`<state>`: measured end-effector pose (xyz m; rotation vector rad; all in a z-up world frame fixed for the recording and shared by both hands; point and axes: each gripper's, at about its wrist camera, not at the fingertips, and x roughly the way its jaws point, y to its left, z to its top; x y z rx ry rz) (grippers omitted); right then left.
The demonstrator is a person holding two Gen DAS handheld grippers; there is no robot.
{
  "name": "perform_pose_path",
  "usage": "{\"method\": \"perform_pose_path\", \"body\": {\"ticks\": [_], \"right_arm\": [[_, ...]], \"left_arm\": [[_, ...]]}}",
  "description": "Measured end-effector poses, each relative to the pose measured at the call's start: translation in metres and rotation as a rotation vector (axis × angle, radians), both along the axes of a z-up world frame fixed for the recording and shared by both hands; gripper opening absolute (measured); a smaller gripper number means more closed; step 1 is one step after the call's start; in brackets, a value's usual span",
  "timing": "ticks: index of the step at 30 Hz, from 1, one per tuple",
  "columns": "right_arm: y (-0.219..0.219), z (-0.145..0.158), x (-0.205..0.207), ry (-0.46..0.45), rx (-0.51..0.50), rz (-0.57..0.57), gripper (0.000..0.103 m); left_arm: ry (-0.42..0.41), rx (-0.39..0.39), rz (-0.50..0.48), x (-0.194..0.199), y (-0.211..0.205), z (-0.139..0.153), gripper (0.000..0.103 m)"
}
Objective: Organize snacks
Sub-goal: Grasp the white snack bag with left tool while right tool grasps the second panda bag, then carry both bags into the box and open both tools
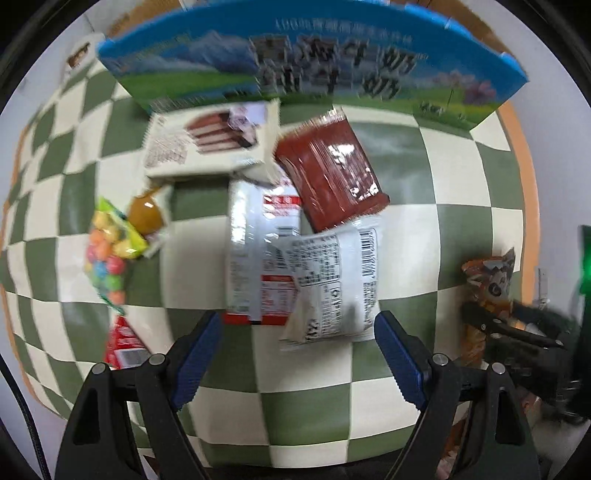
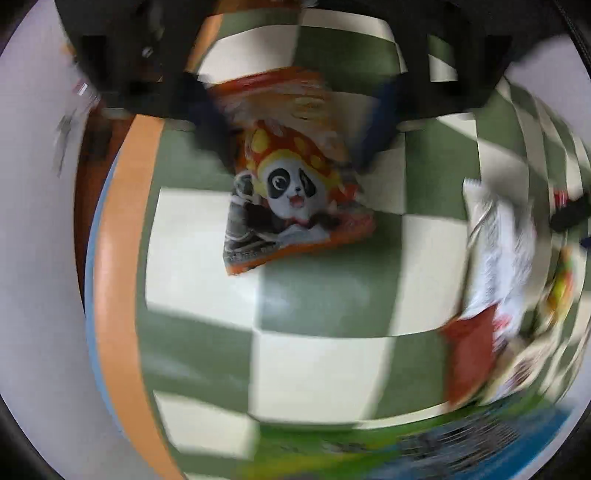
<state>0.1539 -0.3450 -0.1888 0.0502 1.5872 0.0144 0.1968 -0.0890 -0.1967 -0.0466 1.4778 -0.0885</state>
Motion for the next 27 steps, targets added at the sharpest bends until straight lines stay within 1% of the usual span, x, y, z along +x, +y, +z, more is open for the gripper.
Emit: {"method": "perform_pose_path", "body": {"ticks": [2,3,4,5,6,8,9,10,12,13,14,15,16,19,21,25,27], "right_arm": [[-0.017,-0.001,-0.003,0.016,0.162,-0.146,0.06],[-0.024,-0.001,-0.004,0.017,0.229,-0.207,0.062],[-0.028,-0.002,-0.004,0.014,0.247,-0.231,0.066],[-0.03,-0.002,-0.004,0.013,0.232,-0.234,0.077],[-0.032,-0.004,-0.004,0.008,0.211,-0.236,0.081],[-0.033,-0.006,-0.004,0.012,0.208,-0.242,0.081],[-0.032,-0.007,-0.003,0.016,0.203,-0.243,0.081],[-0.03,-0.008,-0.003,0.012,0.195,-0.24,0.081],[-0.025,-0.008,-0.002,0.0,0.165,-0.222,0.081],[-0.021,-0.007,-0.001,-0.004,0.147,-0.208,0.081],[-0.016,-0.004,0.003,-0.008,0.122,-0.193,0.079],[-0.013,-0.004,0.001,-0.016,0.091,-0.175,0.07],[-0.011,-0.004,-0.001,-0.021,0.075,-0.162,0.064],[-0.006,-0.006,-0.015,-0.015,0.059,-0.129,0.062],[-0.004,-0.006,-0.028,0.006,0.078,-0.114,0.062],[-0.003,-0.01,-0.048,0.045,0.129,-0.107,0.062],[-0.004,-0.016,-0.049,0.054,0.135,-0.116,0.064]], "left_arm": [[0.029,-0.02,0.007,0.006,-0.003,-0.008,0.084],[0.045,-0.035,0.015,0.01,-0.005,-0.014,0.084],[0.053,-0.046,0.021,0.013,-0.006,-0.017,0.084],[0.064,-0.06,0.029,0.018,-0.009,-0.022,0.084],[0.07,-0.065,0.031,0.021,-0.011,-0.026,0.084],[0.079,-0.062,0.025,0.027,-0.018,-0.036,0.084],[0.074,-0.064,0.022,0.029,-0.021,-0.038,0.08],[0.064,-0.057,0.02,0.03,-0.023,-0.04,0.066],[0.046,-0.024,0.004,0.028,-0.028,-0.041,0.056],[0.036,-0.022,-0.006,0.025,-0.029,-0.039,0.053],[0.031,-0.014,-0.013,0.022,-0.03,-0.038,0.05],[0.026,-0.003,-0.022,0.016,-0.03,-0.036,0.049],[0.027,-0.002,-0.027,0.01,-0.03,-0.034,0.049],[0.038,0.012,-0.045,-0.018,-0.024,-0.032,0.049],[0.069,0.003,-0.041,-0.037,-0.018,-0.037,0.049],[0.139,-0.023,-0.033,-0.059,-0.01,-0.06,0.052],[0.138,-0.02,-0.027,-0.06,-0.01,-0.07,0.052]]}}
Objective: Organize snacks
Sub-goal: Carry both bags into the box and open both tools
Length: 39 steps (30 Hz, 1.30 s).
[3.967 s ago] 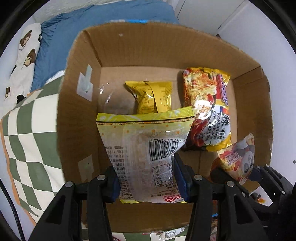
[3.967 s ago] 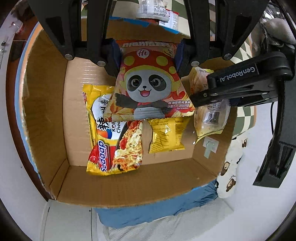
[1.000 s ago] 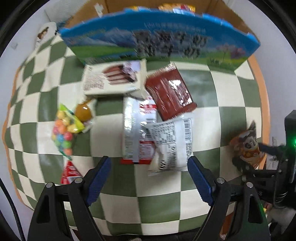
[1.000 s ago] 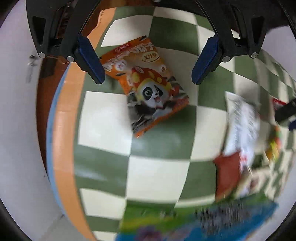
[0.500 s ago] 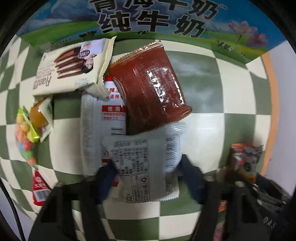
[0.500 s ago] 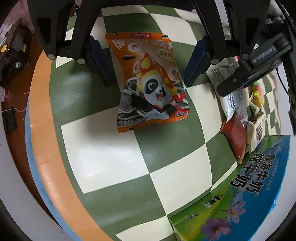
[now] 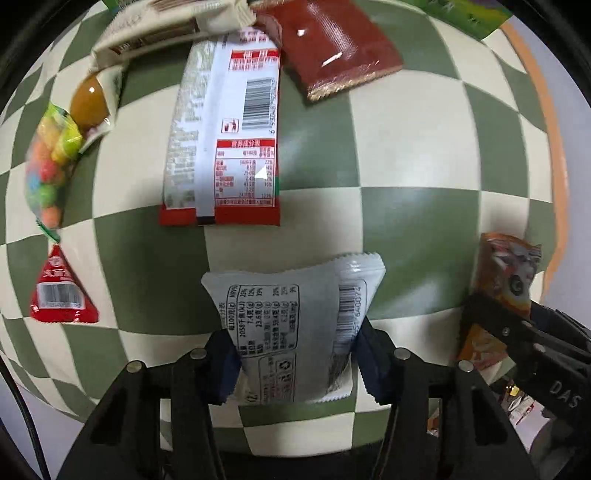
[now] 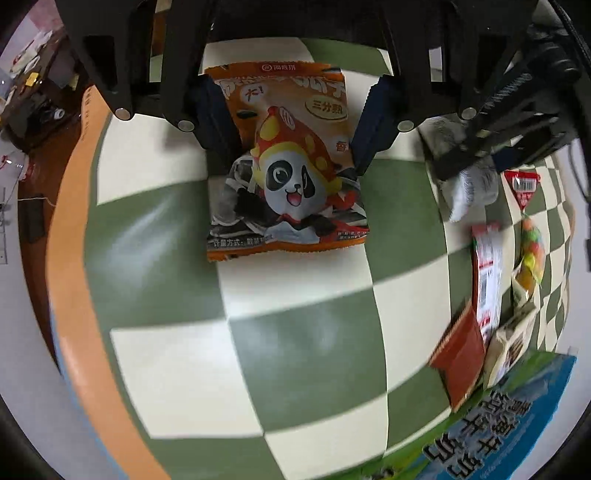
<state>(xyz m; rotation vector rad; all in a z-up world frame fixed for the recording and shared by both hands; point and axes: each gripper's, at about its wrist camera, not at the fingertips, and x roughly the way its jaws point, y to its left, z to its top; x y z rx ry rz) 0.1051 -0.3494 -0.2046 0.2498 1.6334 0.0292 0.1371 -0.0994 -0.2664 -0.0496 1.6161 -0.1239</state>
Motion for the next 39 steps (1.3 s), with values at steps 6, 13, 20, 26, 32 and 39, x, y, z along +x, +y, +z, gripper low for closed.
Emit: {"method": "perform_pose_path", "body": {"ticks": [6,13,20,26,32,39], "right_arm": [[0.007,-0.013,0.0,0.012,-0.055,0.029,0.064],[0.033,0.011,-0.007,-0.044,-0.017,0.026,0.053],[0.033,0.117,0.043,-0.239,0.124,0.04,0.052],[0.037,0.217,0.15,-0.431,0.13,0.105,0.052],[0.053,0.231,0.253,-0.458,0.027,0.146,0.052],[0.063,0.184,0.346,-0.356,-0.05,0.16,0.052]], "left_arm": [[-0.029,0.017,-0.006,-0.006,-0.007,-0.001,0.048],[-0.108,-0.033,-0.005,-0.008,-0.012,0.048,0.045],[-0.317,-0.176,0.022,0.043,-0.003,0.176,0.045],[-0.443,-0.172,0.03,0.134,0.03,0.246,0.046],[-0.412,-0.072,0.059,0.237,0.054,0.237,0.046],[-0.303,0.013,0.085,0.312,0.077,0.182,0.046]]}}
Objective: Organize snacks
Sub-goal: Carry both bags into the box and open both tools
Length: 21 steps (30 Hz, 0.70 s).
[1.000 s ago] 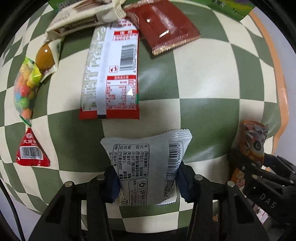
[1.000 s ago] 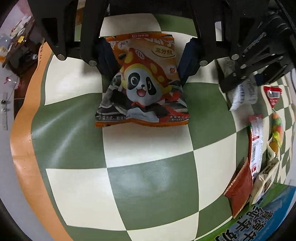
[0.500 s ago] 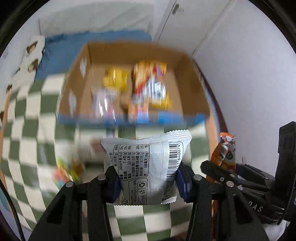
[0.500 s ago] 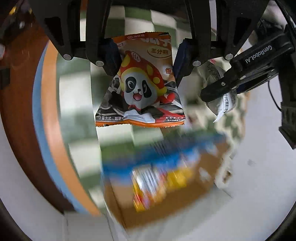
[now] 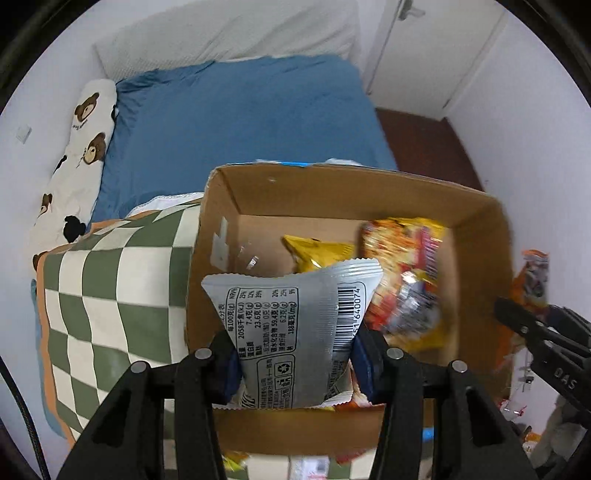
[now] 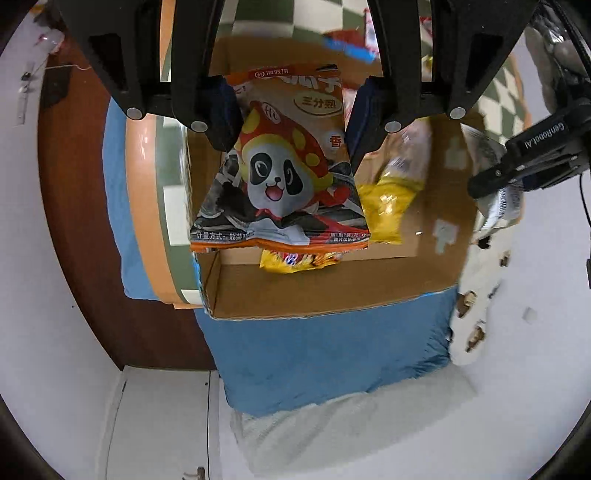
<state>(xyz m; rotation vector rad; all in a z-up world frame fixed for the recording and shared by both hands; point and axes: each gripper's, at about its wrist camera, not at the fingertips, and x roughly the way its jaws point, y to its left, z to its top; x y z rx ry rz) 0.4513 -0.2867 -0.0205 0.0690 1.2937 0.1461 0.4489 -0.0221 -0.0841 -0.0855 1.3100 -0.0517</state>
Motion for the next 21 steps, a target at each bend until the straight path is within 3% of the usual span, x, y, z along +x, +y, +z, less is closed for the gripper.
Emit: {"method": "perform_pose_path", "body": {"ticks": [5,10,11,12,13,15,21], "right_arm": [[0.005,-0.037,0.036,0.046,-0.035,-0.013,0.052],[-0.001,-0.062,0.043,0.074,-0.016,-0.048,0.052],[-0.002,-0.067,0.042,0.078,-0.008,-0.059,0.052],[-0.002,-0.071,0.043,0.086,-0.009,-0.061,0.054],[-0.001,-0.076,0.043,0.098,-0.018,-0.065,0.056],[-0.001,-0.085,0.048,0.126,-0.026,-0.062,0.091],[0.001,-0.091,0.047,0.12,-0.046,-0.052,0.092]], "left_arm": [[0.067,0.007,0.017,0.027,0.008,-0.029,0.046],[0.102,0.001,0.026,0.041,0.011,-0.048,0.047],[0.12,0.005,0.021,0.043,0.01,-0.052,0.05],[0.132,0.006,0.022,0.045,0.01,-0.055,0.06],[0.149,0.0,0.024,0.047,0.01,-0.059,0.077],[0.149,-0.008,0.018,0.049,0.01,-0.062,0.086],[0.135,0.004,0.012,0.05,0.005,-0.061,0.086]]}}
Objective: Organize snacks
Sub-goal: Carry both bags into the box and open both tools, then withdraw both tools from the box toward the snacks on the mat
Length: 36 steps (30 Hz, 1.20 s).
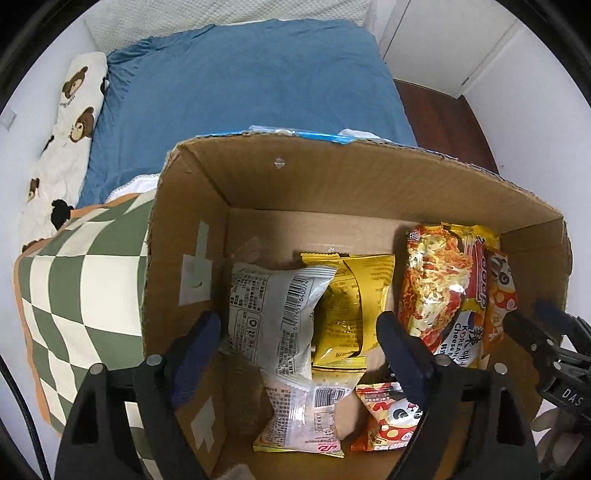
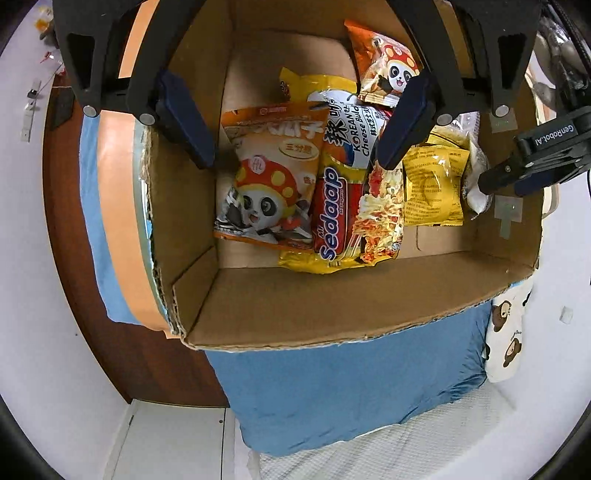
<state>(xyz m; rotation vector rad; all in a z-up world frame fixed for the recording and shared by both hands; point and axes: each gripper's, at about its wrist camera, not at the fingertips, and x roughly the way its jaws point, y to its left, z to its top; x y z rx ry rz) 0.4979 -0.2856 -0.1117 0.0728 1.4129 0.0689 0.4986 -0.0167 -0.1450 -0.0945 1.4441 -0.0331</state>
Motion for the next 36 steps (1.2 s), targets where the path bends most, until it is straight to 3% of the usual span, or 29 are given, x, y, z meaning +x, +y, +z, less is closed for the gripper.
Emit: {"method": "perform_pose_path", "body": {"ticks": [9,17,28,36], "right_arm": [[0.002,0.011,-0.015,-0.026,-0.008,-0.004,0.092],[0.015,0.028,-0.044,-0.084,-0.025,0.03,0.096],[0.017,0.085,-0.113,-0.256,-0.039,0.026,0.096],[0.013,0.129,-0.162,-0.34,-0.03,0.022,0.096]], "left_arm": [[-0.022,-0.018,0.006,-0.016,-0.008,0.015,0.086],[-0.116,0.007,-0.026,-0.048,-0.02,0.039,0.086],[-0.324,0.01,-0.04,-0.111,-0.032,0.098,0.086],[-0.398,-0.003,-0.067,-0.157,-0.038,0.132,0.086]]}}
